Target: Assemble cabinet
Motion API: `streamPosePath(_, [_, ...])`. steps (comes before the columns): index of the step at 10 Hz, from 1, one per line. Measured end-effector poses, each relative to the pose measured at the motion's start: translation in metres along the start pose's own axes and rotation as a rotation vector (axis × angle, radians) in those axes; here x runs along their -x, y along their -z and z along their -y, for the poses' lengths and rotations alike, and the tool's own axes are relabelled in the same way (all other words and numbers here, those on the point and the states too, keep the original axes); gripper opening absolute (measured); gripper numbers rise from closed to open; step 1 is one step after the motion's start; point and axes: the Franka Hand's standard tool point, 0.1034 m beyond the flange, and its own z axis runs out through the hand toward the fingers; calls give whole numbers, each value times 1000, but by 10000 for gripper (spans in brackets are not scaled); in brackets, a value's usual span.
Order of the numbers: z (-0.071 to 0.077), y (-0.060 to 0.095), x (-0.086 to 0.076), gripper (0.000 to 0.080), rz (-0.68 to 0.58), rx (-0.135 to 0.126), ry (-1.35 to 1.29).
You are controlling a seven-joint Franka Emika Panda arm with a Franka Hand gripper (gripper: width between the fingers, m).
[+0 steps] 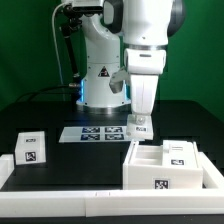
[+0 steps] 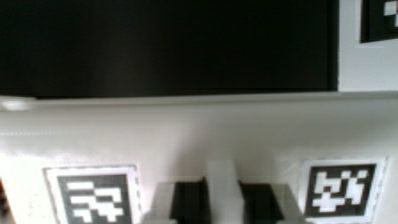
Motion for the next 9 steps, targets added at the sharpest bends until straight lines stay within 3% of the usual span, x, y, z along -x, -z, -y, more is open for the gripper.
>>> streamPosePath(1, [-7, 4, 0, 68, -5, 12, -5])
streamPosePath(4, [-3, -1, 0, 68, -4, 2, -8])
streamPosePath(9, [5, -18, -5, 68, -6, -31, -20])
